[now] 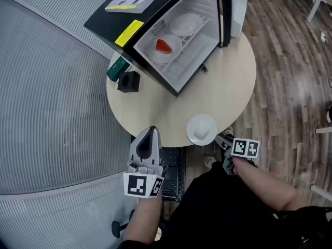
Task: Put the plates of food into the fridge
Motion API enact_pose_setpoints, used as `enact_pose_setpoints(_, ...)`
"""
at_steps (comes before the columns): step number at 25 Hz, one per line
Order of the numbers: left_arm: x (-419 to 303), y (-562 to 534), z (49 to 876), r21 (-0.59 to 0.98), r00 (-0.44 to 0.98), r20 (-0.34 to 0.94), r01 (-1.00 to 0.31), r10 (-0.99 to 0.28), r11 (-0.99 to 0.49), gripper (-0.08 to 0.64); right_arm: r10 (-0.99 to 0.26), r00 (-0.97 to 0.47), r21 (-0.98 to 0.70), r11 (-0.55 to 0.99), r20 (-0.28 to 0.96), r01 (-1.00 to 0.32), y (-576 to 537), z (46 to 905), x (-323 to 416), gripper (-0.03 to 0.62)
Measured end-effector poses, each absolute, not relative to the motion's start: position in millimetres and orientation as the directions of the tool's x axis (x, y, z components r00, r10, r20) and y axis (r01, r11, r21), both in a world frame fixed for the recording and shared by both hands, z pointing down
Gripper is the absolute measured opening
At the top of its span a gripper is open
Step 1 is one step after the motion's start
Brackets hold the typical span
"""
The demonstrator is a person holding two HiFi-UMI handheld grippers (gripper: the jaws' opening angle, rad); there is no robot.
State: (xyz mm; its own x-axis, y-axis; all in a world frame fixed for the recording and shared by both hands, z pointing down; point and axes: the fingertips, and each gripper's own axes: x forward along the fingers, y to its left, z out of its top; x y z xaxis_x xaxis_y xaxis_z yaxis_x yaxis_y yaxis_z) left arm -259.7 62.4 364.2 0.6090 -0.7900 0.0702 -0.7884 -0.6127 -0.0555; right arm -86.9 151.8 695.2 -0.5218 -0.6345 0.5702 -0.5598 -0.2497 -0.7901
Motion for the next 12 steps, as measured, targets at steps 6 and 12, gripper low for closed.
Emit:
enact_pose_setpoints(6, -272.7, 64.7, 376.3, -0.062, 0.589, 0.122, -0.799, -0.799, -0.598, 0.002, -0.632, -0.541, -0.825, -0.336, 0.555, -0.454, 154.0, 730.3, -107.1, 0.235)
enact_pose_setpoints(12, -292.2, 66.3, 379.7, -0.083, 0.544, 0.142, -0.826, -0.827, -0.558, 0.002, -0.648, -0.571, -0.863, -0.358, 0.504, -0.355, 136.3, 744.1, -136.7, 0.235)
